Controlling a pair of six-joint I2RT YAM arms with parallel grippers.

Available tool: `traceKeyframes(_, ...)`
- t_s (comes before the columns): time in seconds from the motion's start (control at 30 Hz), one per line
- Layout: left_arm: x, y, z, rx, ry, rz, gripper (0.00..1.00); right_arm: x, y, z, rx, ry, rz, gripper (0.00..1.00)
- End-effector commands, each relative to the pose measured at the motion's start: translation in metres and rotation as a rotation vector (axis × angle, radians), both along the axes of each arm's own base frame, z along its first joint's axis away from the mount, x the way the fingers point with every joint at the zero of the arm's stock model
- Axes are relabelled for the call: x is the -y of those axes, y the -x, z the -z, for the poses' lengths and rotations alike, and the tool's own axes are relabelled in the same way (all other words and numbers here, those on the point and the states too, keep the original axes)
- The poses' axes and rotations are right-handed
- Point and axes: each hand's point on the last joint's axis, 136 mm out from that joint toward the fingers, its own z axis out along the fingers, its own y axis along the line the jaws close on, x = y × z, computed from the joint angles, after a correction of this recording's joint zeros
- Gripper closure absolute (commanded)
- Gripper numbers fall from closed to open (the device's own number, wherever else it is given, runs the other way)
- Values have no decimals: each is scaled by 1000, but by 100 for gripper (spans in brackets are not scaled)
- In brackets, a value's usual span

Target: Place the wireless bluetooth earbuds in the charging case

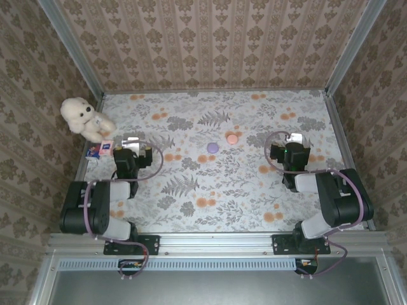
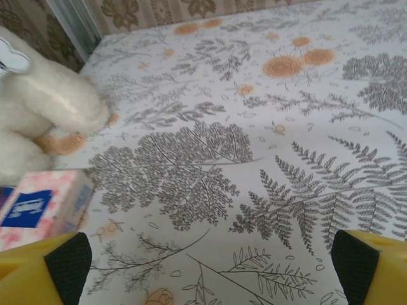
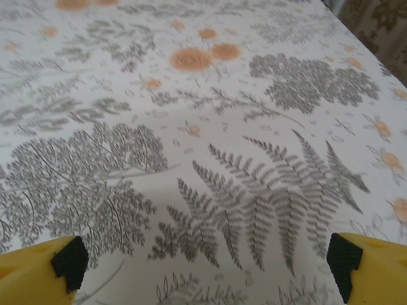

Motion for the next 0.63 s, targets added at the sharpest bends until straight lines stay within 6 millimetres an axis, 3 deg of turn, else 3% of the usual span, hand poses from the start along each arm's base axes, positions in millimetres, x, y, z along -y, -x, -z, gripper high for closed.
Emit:
traceKeyframes(0.0, 8, -21, -16, 85, -1, 57, 0, -17, -20, -29, 148, -54, -132, 0)
traceKeyframes(0.1, -3, -26, -12, 26, 90, 54, 0, -18, -18, -29, 145, -49, -130, 0)
traceKeyframes(0.6, -2, -26, -11, 23, 84, 55, 0, -19, -19, -29, 136, -51, -138, 0)
